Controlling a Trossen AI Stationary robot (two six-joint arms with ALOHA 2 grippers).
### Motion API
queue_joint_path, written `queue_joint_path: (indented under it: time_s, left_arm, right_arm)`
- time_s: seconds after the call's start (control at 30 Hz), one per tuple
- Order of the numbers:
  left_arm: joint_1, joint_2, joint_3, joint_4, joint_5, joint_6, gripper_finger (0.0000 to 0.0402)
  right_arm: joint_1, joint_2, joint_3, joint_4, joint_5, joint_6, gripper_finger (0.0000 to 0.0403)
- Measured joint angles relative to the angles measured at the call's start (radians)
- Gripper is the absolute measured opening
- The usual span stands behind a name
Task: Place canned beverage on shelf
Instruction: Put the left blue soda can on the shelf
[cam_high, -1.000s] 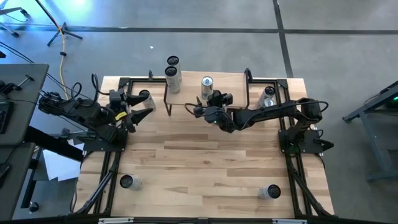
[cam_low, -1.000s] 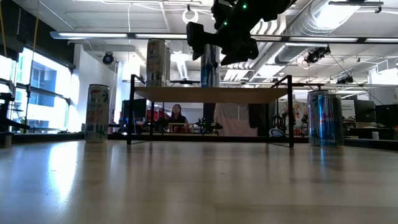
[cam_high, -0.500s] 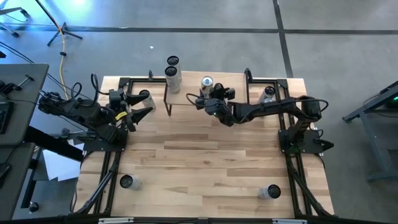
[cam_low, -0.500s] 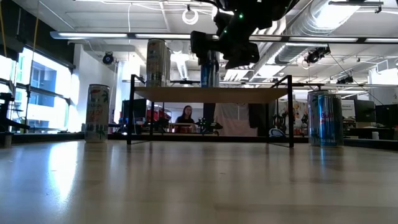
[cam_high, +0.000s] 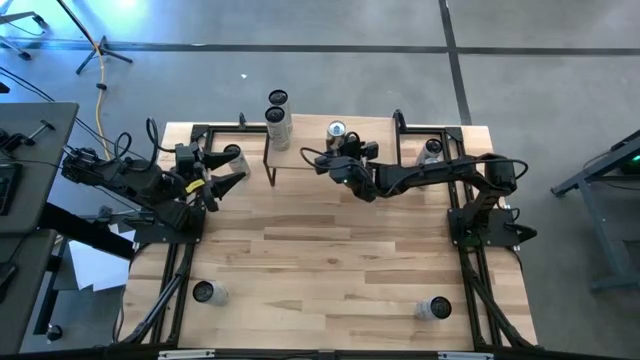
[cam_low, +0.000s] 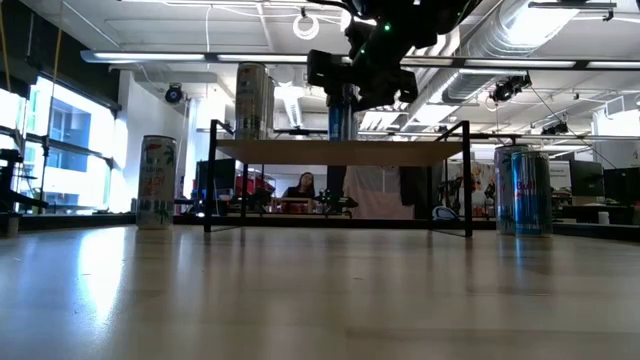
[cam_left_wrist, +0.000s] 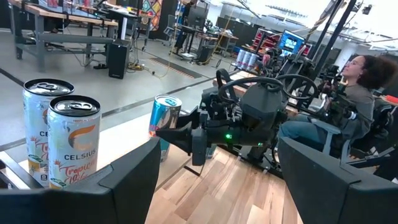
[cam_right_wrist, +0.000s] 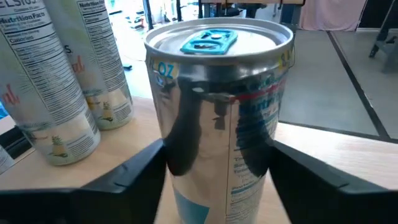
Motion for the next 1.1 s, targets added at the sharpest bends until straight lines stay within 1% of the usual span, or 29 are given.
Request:
queue_joint_path:
  time_s: [0.1,0.33,0.5,0.63,0.73,0.87,1.03,1.1]
  left_arm:
    - [0.000,0.000,0.000,0.000,0.000,-0.002,0.0296]
    - [0.000,0.000,0.000,-0.001,0.005,-0.025,0.0296]
    - [0.000,0.000,0.000,-0.001,0.011,-0.025,0.0296]
    - [0.000,0.000,0.000,-0.001,0.011,-0.026,0.0296]
    - [0.000,0.000,0.000,-0.001,0.011,-0.035,0.0296]
    - [0.000,0.000,0.000,-0.001,0.008,-0.046,0.0296]
    - [0.000,0.000,0.000,-0.001,0.008,-0.044,0.0296]
    - [0.000,0.000,0.000,-0.001,0.008,-0.044,0.0296]
  right_arm:
    - [-0.010,0.000,0.000,0.001,-0.007,-0.001,0.0197]
    - [-0.012,0.000,0.000,0.001,-0.023,-0.003,0.0196]
    - [-0.012,-0.004,0.001,0.003,-0.076,-0.055,0.0205]
    - [-0.014,-0.027,0.002,-0.007,-0.208,-0.157,0.0205]
    - [-0.024,-0.041,0.003,-0.007,-0.329,-0.242,0.0204]
    - [-0.044,-0.056,0.003,-0.008,-0.444,-0.321,0.0204]
    - [-0.093,-0.084,-0.001,-0.016,-0.623,-0.416,0.0204]
    - [-0.118,-0.100,-0.031,0.027,-0.676,-0.432,0.0204]
